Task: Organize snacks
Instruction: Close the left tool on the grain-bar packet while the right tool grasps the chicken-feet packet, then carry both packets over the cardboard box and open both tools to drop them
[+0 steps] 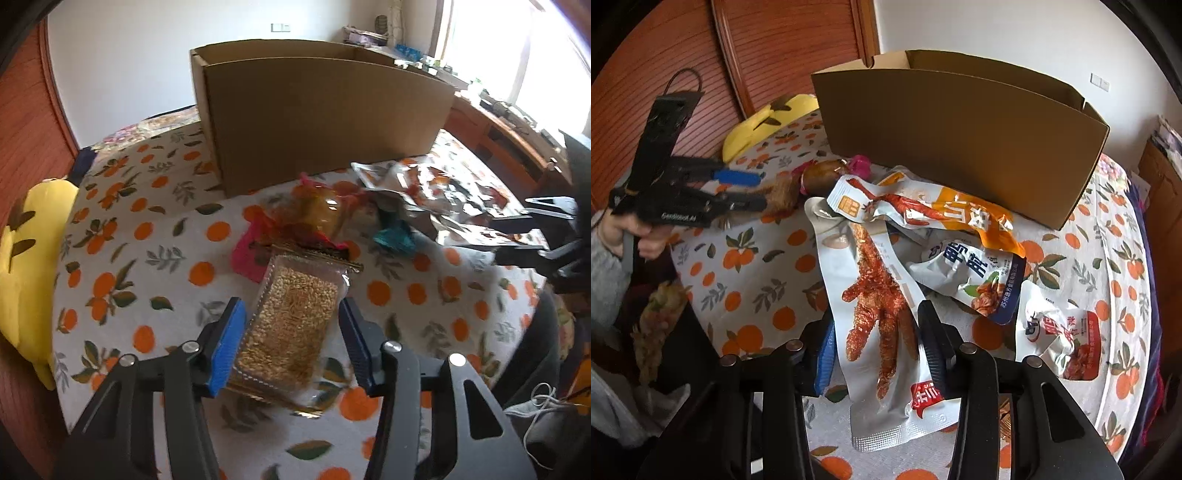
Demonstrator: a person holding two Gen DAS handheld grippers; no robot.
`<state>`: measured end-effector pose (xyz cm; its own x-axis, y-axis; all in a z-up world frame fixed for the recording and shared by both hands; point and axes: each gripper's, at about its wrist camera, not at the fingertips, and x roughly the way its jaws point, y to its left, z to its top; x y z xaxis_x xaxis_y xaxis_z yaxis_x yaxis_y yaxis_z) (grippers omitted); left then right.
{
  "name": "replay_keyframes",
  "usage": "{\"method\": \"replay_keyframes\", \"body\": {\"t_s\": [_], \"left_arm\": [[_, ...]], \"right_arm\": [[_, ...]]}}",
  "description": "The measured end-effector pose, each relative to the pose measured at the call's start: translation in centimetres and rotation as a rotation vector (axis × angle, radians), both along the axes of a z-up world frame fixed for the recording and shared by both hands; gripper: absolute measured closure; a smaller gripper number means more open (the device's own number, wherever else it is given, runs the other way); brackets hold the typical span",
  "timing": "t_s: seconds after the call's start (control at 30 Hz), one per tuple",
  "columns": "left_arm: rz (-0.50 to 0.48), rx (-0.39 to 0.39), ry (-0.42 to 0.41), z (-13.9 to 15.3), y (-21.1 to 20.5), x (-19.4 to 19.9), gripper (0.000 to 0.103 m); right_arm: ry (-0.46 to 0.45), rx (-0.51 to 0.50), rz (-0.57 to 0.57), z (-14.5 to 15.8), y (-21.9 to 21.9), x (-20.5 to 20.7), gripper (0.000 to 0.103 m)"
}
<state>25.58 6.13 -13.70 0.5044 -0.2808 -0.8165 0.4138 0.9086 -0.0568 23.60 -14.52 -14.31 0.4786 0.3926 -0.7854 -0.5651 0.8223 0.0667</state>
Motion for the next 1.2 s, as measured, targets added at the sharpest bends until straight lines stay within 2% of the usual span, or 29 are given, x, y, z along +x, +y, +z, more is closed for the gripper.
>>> {"method": "replay_keyframes", "body": {"t_s": [0.03, 0.2, 0.27, 0.4, 0.53, 0.67, 0.93, 1.2], "left_arm": [[-0.002, 0.009, -0.001, -0.1, -0.2, 0.0, 0.048], [-0.024, 0.038, 0.002, -0.7, -1.2, 0.5, 0.041], [-0.028, 0.065, 0.004, -1.1, -1.7, 0.9, 0.04], [-0.043, 0.098, 0.016, -1.8, -2.3, 1.1, 0.04], [-0.048, 0.068, 0.02, -1.8, -2.1, 0.6, 0.054], [-0.031, 0.051, 0.013, -1.7, -1.9, -0.4, 0.06], [0.014, -0.01, -0.029, -0.8, -1.4, -3.1, 0.061], [0.044, -0.063, -0.108, 2.3, -1.3, -4.5, 0.061]], "right_arm": [[-0.004, -0.006, 0.001, -0.1, 0.0, -0.1, 0.071], [-0.034, -0.047, 0.011, -0.2, 0.9, -0.2, 0.072], [-0.048, -0.05, 0.018, 0.0, 1.3, -0.2, 0.081], [-0.065, -0.063, 0.007, 0.4, 1.2, 0.0, 0.087], [-0.063, -0.05, -0.012, 0.6, 0.5, 0.2, 0.088], [-0.077, -0.05, -0.01, 0.7, 0.7, -0.2, 0.088], [-0.111, -0.052, -0.015, 1.6, 0.5, -1.3, 0.088], [-0.14, -0.028, -0.028, 3.3, 0.0, -2.5, 0.088]]}}
